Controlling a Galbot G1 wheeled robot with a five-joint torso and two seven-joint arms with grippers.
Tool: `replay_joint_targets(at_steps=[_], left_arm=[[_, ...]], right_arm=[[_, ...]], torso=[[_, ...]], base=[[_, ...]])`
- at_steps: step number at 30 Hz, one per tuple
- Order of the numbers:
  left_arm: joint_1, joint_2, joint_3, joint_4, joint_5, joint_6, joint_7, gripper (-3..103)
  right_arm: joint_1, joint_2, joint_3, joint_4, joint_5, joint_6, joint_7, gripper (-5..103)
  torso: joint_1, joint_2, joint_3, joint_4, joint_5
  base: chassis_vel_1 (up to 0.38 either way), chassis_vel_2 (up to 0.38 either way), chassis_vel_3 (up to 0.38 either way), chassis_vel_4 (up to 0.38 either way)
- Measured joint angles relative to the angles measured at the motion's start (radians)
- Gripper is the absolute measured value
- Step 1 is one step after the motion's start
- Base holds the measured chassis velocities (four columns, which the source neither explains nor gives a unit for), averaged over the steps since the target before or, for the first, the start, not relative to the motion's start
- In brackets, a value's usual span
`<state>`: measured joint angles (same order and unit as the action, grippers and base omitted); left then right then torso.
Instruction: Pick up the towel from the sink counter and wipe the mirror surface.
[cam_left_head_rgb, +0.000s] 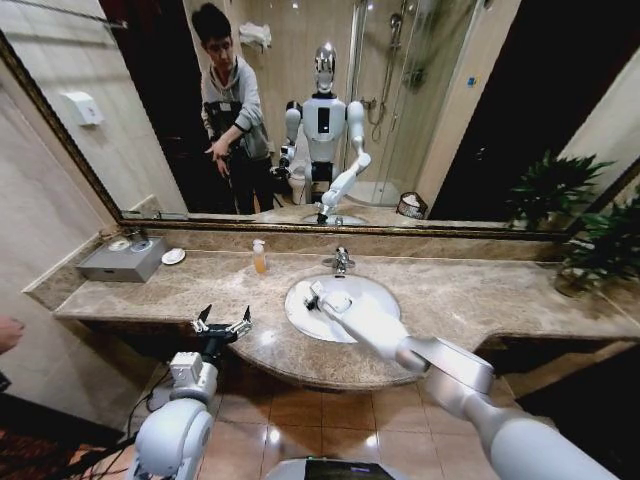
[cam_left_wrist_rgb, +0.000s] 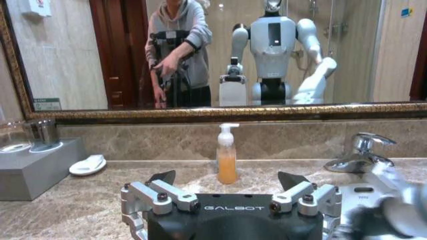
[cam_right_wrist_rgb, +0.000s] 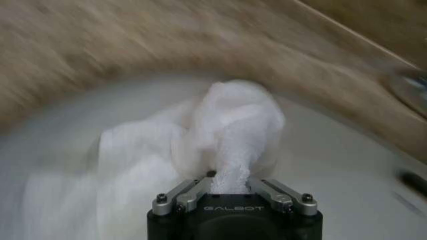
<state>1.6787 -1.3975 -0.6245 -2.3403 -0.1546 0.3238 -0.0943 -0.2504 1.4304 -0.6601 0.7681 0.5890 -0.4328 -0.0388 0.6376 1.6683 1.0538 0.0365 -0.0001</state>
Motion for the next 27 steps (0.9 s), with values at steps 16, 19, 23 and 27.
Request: replay_joint_targets(at_steps=[16, 19, 23, 27], left_arm=[[0.0, 0.0, 0.0, 0.0, 0.0, 0.0, 0.0, 100], [0.0, 0.0, 0.0, 0.0, 0.0, 0.0, 0.0, 100], [0.0, 0.0, 0.0, 0.0, 0.0, 0.0, 0.0, 100], [0.0, 0.0, 0.0, 0.0, 0.0, 0.0, 0.0, 100]], right_arm=[[-0.057, -0.356, 0.01, 0.167, -0.057, 0.027, -0.009, 9], [-0.078, -0.315, 0.003, 0.169, -0.058, 0.019, 0.0, 9], [-0.103, -0.219, -0.007, 0.172, -0.048, 0.012, 0.038, 9], [-0.091, -0.112, -0.025, 0.166, -0.029, 0.077, 0.077, 9]], torso=[[0.0, 0.0, 0.0, -0.0007, -0.0001], [0.0, 0.0, 0.0, -0.0007, 0.0003], [0.0, 0.0, 0.0, -0.0012, -0.0004], [0.0, 0.0, 0.0, 0.0, 0.0]], base=[[0.0, 0.0, 0.0, 0.0], [0.0, 0.0, 0.0, 0.0], [0.0, 0.0, 0.0, 0.0], [0.0, 0.0, 0.0, 0.0]])
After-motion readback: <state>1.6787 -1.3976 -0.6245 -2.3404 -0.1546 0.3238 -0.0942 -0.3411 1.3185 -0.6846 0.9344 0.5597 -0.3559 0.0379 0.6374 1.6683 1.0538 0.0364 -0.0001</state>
